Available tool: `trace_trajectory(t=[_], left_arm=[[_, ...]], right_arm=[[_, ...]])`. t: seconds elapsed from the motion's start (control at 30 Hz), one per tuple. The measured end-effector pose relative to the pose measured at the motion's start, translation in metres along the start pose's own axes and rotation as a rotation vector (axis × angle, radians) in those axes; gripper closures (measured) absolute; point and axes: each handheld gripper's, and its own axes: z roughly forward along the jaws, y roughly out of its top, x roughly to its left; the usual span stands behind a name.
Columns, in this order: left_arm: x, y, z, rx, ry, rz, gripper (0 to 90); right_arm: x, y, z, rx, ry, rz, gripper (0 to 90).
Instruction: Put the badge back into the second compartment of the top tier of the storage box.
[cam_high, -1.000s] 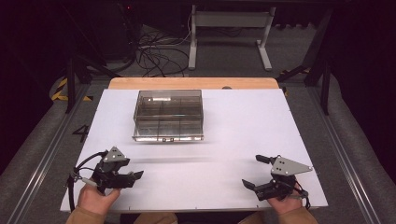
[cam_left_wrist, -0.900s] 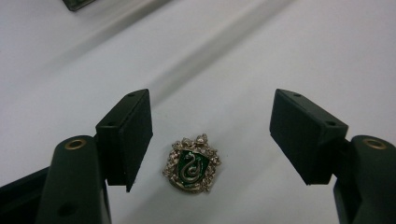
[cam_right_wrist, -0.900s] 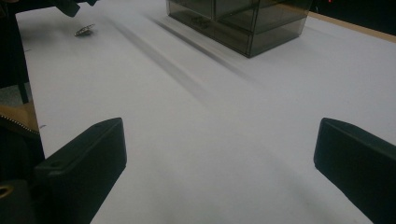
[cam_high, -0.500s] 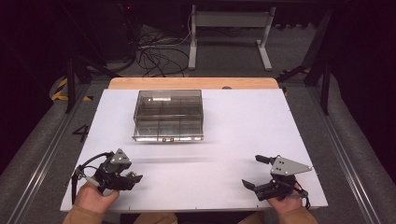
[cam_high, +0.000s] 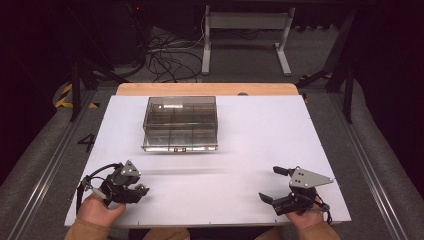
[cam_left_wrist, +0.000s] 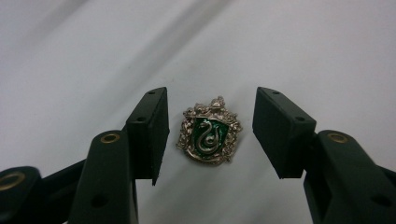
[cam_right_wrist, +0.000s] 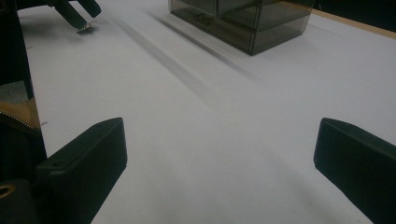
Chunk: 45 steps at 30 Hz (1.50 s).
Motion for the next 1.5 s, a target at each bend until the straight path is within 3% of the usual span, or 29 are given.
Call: trace_trajectory(t=[0.37,1.0,1.2,1.5], left_arm=[[0.002,-0.001,0.006,0.031,-0.029,0.02,49.0],[0.002,-0.001,0.008,0.053,-0.023,0.015,57.0],[0.002,0.0,0.004,0.025,-0.022,0.004,57.3],[0.002,-0.001,-0.009,-0.069,-0.012,-0.016,57.4]], right_arm=[[0.0,0.0,0.0,0.0,0.002,0.001,3.0],[0.0,0.0,0.0,0.004,0.006,0.001,3.0],[0.0,0.0,0.0,0.003,0.006,0.002,3.0],[0.0,0.0,0.001,0.004,0.005,0.001,3.0]])
